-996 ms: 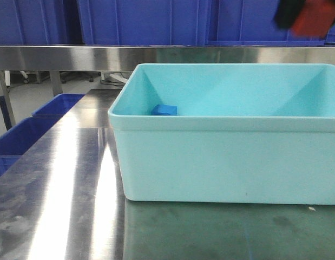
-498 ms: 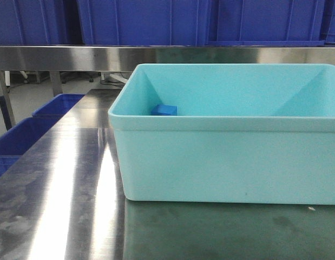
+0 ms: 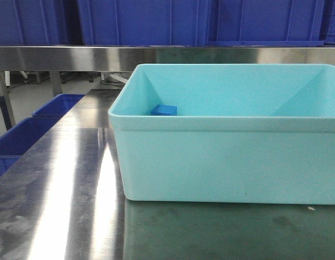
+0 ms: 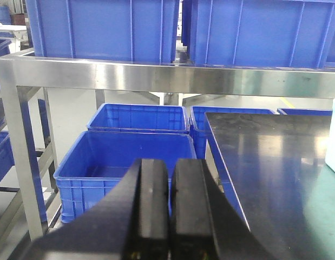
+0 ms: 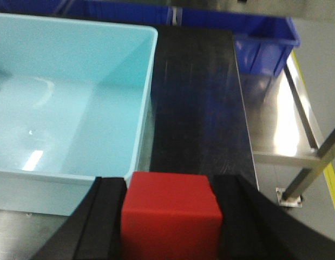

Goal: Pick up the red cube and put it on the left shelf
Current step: 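Raise the held red cube clear of the tub with the right gripper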

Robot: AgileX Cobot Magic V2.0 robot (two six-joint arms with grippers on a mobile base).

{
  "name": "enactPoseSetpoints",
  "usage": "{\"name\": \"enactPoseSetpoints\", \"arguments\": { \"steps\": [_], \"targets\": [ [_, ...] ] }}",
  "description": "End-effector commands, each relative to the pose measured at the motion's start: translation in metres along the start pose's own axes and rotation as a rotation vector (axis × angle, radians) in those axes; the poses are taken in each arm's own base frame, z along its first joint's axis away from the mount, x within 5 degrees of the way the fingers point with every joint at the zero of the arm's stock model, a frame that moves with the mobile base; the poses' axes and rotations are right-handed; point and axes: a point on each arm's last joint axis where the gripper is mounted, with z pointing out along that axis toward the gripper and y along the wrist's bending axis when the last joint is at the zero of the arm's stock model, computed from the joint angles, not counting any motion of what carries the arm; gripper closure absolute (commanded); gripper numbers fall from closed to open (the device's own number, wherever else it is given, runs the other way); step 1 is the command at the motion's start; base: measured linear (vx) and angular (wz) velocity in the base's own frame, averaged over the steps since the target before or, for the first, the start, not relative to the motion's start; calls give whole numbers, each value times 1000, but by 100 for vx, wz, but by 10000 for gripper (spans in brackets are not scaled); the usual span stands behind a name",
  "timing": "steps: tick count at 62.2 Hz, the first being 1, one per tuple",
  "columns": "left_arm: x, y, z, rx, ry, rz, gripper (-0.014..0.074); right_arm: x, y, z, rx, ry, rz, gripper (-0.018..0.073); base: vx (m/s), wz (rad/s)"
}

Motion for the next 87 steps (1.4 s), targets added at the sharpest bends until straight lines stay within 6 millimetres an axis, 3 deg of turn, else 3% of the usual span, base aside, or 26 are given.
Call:
{"name": "enactPoseSetpoints", "arguments": {
  "steps": [1, 49, 87],
  "targets": [
    [-1, 0, -1, 2, -82, -12, 495, -11, -2, -13, -7, -157, -40, 448, 0, 0],
    [-1, 0, -1, 2, -82, -12, 495, -11, -3, -17, -14, -190, -36, 448, 0, 0],
    [-1, 0, -1, 2, -82, -12, 495, -11, -3, -17, -14, -190, -36, 448, -5, 37]
  ]
}}
